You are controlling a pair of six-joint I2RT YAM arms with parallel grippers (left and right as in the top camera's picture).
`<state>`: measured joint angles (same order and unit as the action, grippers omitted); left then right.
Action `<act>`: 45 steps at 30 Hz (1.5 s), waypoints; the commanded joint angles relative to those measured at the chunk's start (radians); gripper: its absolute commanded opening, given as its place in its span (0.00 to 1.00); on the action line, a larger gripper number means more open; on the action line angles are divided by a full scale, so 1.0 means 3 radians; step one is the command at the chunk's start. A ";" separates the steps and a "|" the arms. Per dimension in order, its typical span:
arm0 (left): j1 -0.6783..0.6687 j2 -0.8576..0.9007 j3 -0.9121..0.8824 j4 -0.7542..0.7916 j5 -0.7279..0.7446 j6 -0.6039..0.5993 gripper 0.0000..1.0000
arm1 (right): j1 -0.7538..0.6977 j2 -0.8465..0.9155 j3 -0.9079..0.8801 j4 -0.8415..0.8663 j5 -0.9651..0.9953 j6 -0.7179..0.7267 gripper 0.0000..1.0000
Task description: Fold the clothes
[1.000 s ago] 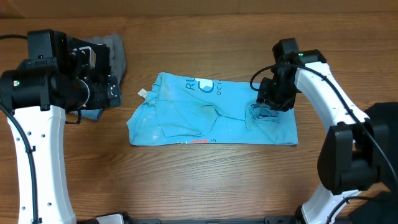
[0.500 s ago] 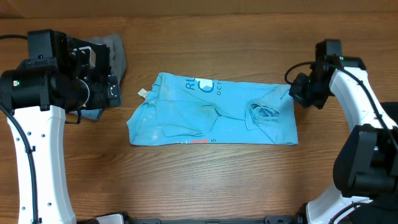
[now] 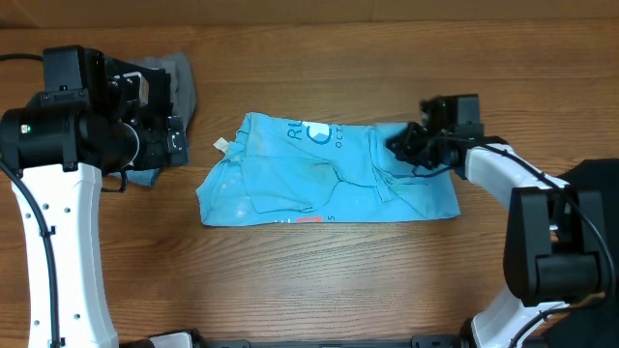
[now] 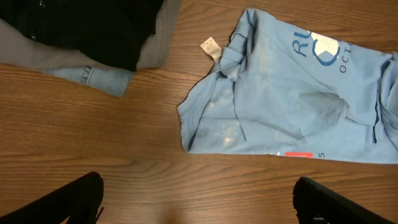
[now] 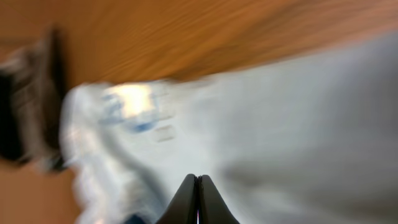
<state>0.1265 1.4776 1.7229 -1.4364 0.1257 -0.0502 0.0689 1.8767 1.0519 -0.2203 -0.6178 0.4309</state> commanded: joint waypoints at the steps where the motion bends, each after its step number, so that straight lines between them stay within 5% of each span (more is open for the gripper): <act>1: 0.0014 0.0020 0.0051 0.0013 -0.0019 -0.0020 1.00 | 0.0031 -0.0058 0.0137 0.0028 -0.0589 -0.0041 0.04; 13: 0.0013 0.0020 0.0051 0.0013 -0.0019 -0.0020 1.00 | -0.0722 -0.0219 0.0160 -0.1123 0.0041 -0.0290 0.08; 17: 0.0013 0.0020 0.0051 0.0013 -0.0020 -0.0020 1.00 | -0.0679 -0.0215 0.0089 -0.1558 0.0699 -0.0306 0.08; 22: 0.0013 0.0020 0.0051 0.0013 -0.0020 -0.0020 1.00 | -0.0464 -0.0215 -0.0167 -0.1649 0.0650 -0.0312 0.07; 24: 0.0013 0.0020 0.0051 0.0013 -0.0020 -0.0020 1.00 | -0.0392 -0.0217 -0.0154 -0.1946 0.0362 -0.0621 0.04; 26: 0.0013 0.0020 0.0051 0.0014 -0.0020 -0.0020 1.00 | -0.0355 -0.0296 -0.0060 -0.2401 -0.0398 -0.1546 0.04; 29: 0.0013 0.0020 0.0051 0.0013 -0.0020 -0.0020 1.00 | -0.0355 -0.0491 0.0071 -0.2775 -0.0535 -0.2088 0.04; 32: 0.0013 0.0020 0.0051 0.0013 -0.0020 -0.0020 1.00 | -0.0394 -0.0726 0.0167 -0.2761 -0.0273 -0.1994 0.04; 36: 0.0013 0.0020 0.0051 0.0013 -0.0020 -0.0020 1.00 | -0.0504 -0.0928 0.0207 -0.2337 0.0252 -0.1284 0.05; 37: 0.0013 0.0020 0.0051 0.0014 -0.0020 -0.0020 1.00 | -0.0534 -0.0942 0.0207 -0.2206 0.0376 -0.1114 0.07; 39: 0.0013 0.0020 0.0051 0.0013 -0.0020 -0.0020 1.00 | -0.0577 -0.0938 0.0207 -0.1989 0.0524 -0.0959 0.30; 45: 0.0013 0.0020 0.0051 0.0014 -0.0020 -0.0020 1.00 | -0.0783 -0.0838 0.0207 -0.1619 0.0863 -0.0966 0.60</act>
<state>0.1265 1.4776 1.7229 -1.4357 0.1253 -0.0502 -0.1291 1.6039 1.1000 -0.7231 -0.4450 0.1116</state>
